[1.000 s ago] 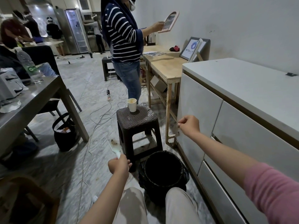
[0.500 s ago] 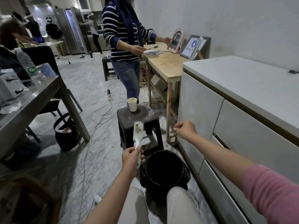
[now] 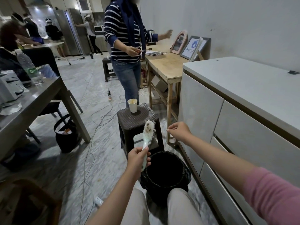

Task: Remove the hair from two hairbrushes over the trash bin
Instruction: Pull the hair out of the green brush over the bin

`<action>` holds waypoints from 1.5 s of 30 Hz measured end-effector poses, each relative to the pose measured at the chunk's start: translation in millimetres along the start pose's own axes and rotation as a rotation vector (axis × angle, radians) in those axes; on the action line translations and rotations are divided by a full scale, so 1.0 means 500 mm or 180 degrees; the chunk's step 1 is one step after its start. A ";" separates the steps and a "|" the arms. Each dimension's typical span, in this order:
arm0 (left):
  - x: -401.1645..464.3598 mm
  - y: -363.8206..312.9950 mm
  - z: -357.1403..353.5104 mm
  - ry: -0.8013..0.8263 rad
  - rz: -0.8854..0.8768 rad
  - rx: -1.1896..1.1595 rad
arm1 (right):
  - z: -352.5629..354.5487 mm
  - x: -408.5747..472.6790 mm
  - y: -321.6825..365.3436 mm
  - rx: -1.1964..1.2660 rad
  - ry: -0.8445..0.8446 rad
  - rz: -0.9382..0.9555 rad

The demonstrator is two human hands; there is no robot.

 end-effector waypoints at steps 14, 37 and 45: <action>-0.017 -0.009 -0.049 0.0078 -0.0659 0.0360 | -0.046 -0.020 0.072 0.0873 -0.0321 -0.0008; -0.014 -0.008 -0.038 -0.0103 -0.0278 0.0002 | -0.026 -0.012 0.075 -0.0164 -0.0474 0.0488; -0.007 -0.019 -0.016 -0.0356 -0.0223 -0.0156 | 0.017 -0.006 0.057 -0.0312 -0.0720 0.0538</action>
Point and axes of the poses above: each hand's wrist, its own x-axis towards the middle knuckle, its own z-axis out of the back of the hand, y = z × x, the point moved 5 cm from there along x, towards the middle knuckle, and after that the axes turned 10 degrees about y, right-handed, at the moved point
